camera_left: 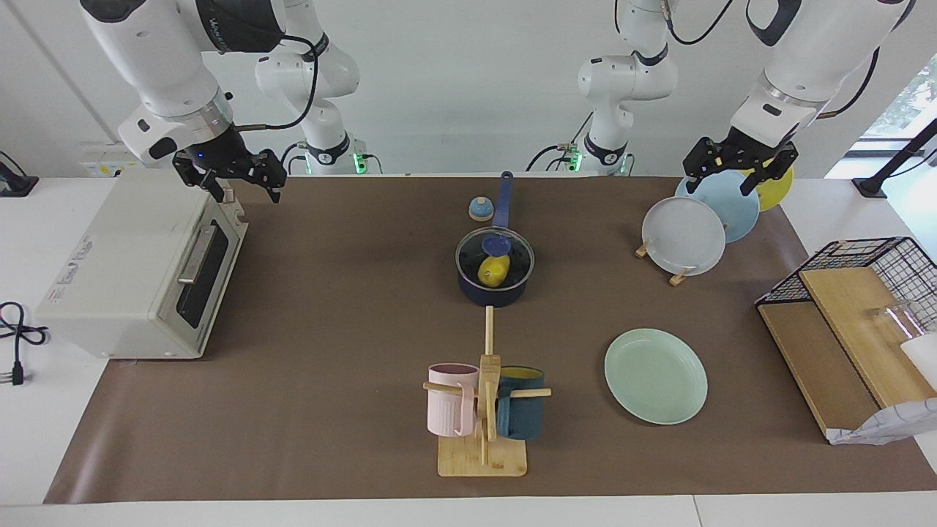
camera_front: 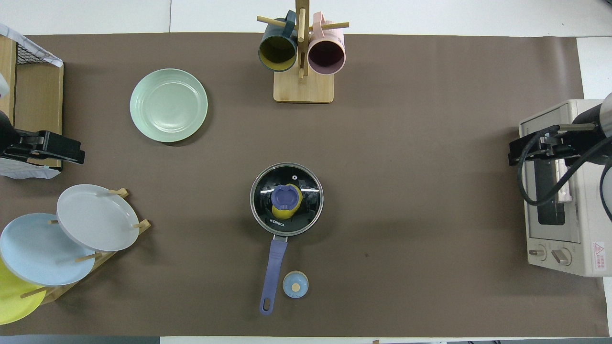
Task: Transfer potato from pot to plate
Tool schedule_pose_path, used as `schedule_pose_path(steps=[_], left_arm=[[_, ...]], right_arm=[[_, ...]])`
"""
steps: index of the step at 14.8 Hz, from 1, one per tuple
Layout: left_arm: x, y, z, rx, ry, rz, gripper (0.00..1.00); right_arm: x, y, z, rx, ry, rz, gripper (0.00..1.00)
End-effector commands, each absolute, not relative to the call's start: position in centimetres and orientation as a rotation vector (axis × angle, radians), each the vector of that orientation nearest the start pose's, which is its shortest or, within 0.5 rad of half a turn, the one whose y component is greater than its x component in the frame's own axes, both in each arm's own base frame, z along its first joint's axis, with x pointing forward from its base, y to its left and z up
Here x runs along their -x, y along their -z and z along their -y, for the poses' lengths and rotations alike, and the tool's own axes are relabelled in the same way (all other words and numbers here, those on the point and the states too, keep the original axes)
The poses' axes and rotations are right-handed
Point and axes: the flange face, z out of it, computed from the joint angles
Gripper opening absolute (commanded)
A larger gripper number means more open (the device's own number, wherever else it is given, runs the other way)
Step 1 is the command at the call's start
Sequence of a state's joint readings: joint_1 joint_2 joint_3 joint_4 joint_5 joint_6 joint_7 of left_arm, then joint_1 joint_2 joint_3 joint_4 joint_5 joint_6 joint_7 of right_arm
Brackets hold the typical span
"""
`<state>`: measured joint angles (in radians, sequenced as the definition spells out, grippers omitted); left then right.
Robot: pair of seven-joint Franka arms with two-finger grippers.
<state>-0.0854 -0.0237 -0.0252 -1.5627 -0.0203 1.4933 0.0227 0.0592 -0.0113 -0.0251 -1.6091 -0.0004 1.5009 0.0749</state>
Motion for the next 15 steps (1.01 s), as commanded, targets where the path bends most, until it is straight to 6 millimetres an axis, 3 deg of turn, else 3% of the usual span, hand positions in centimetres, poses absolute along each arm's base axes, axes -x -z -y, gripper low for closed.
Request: schedule_pose_path(steps=[1, 12, 15], left_arm=[[-53.0, -63.8, 5.8, 3.137, -0.073, -0.21, 1.0], [-53.0, -63.8, 5.8, 3.137, -0.073, -0.21, 1.0], [-53.0, -63.7, 5.8, 3.137, -0.075, -0.21, 1.0]], right_arm=[[-53.6, -60.9, -2.0, 3.14, -0.149, -0.031, 1.0], [-54.0, -61.0, -1.6, 3.137, -0.109, 0.002, 1.0], [-54.4, -61.0, -5.0, 3.134, -0.051, 0.093, 1.0]])
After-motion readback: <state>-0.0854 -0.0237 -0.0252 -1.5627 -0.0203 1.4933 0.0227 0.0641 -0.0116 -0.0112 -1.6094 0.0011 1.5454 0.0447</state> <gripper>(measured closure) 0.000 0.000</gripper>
